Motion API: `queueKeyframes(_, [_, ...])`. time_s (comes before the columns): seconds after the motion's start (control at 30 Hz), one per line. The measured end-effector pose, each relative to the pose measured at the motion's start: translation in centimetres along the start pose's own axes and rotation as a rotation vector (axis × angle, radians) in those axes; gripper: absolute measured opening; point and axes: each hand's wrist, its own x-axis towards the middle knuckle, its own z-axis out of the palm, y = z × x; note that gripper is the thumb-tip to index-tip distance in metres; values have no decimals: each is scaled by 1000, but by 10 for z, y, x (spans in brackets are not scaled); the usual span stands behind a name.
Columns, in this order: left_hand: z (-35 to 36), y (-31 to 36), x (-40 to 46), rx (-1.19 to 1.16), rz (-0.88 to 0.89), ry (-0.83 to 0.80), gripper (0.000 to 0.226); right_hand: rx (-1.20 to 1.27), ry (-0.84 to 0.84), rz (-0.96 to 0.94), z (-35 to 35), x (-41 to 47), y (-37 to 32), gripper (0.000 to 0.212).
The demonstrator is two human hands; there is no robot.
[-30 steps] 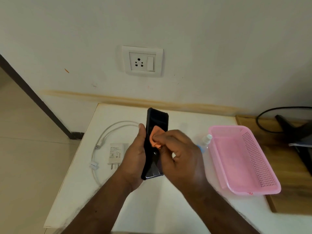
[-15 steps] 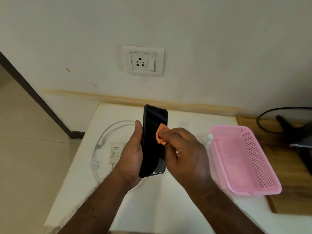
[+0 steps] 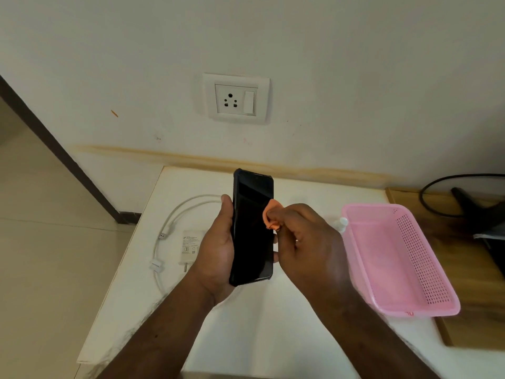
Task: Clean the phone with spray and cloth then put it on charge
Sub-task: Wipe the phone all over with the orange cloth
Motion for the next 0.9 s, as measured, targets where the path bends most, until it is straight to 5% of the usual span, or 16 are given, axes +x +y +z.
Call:
queueKeyframes(0.3, [-6, 2, 1, -46, -21, 68, 71, -19, 26, -214, 8, -7, -25, 33])
queueKeyframes(0.5, [-3, 0, 0, -7, -24, 23, 75, -34, 2, -47, 3, -2, -3, 22])
queueKeyframes(0.77, [-9, 5, 4, -32, -6, 106, 73, -20, -33, -223, 13, -11, -26, 27])
queueKeyframes(0.9, [-5, -1, 3, -42, -26, 63, 72, -19, -3, -136, 7, -3, -13, 24])
